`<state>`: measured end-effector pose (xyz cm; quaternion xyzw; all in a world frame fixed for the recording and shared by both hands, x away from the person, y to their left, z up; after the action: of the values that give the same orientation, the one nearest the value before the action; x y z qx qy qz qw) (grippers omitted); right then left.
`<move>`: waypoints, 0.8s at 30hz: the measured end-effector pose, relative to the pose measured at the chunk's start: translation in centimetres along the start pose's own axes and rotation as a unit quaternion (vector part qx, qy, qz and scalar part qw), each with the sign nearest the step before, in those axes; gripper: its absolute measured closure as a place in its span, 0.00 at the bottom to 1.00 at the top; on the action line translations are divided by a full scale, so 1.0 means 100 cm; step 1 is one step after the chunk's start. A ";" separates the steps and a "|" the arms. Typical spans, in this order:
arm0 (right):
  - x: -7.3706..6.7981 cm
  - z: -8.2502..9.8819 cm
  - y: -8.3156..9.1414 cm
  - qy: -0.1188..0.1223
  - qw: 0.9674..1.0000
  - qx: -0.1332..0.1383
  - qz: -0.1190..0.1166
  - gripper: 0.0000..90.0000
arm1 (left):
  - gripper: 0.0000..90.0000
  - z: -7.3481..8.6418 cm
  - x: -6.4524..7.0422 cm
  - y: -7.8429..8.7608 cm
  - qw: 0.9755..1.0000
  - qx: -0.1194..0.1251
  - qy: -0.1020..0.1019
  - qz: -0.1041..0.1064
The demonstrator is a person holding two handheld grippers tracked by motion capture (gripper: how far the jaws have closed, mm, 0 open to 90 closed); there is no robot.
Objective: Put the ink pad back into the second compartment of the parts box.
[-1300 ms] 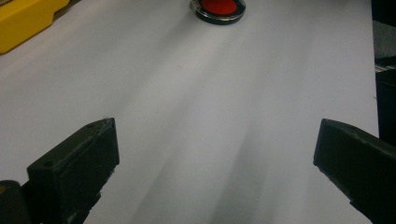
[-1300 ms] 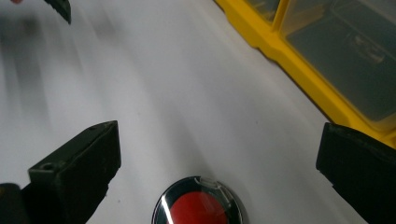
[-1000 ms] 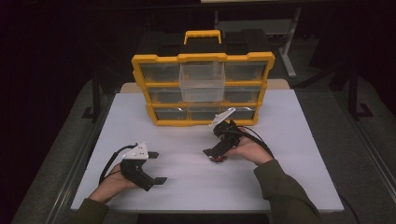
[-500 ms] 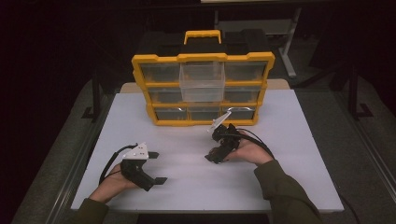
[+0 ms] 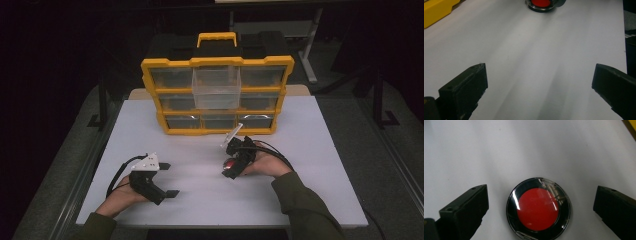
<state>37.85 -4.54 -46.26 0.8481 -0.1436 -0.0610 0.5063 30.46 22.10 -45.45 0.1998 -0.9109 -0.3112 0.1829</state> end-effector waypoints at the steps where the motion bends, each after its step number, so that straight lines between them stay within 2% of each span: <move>1: 0.000 0.000 0.000 0.001 1.000 -0.001 -0.001 0.00 | 0.00 0.000 0.000 0.000 1.000 0.000 0.000 0.000; 6: -0.001 0.002 -0.003 0.008 1.000 -0.012 -0.005 0.01 | 0.00 0.000 0.000 0.000 1.000 0.000 0.000 0.001; 13: -0.001 0.004 -0.004 0.011 1.000 -0.021 -0.003 0.12 | 0.00 0.000 0.000 0.000 1.000 0.000 -0.001 0.000; 24: -0.002 0.005 -0.004 0.016 1.000 -0.025 -0.004 0.20 | 0.00 0.000 0.000 0.000 1.000 0.000 -0.001 0.000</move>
<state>37.60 -4.70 -46.82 0.8367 -0.1306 -0.0534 0.5291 30.45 22.07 -45.48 0.1993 -0.9111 -0.3112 0.1825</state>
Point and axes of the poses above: each handheld gripper's, and its own axes: y roughly backward along the jaws, z roughly out of its underside, x roughly to its right, the point moved 4 cm from there along -y, roughly forward along the jaws, and after that the axes turned 9 degrees about y, right-handed, at the moved point
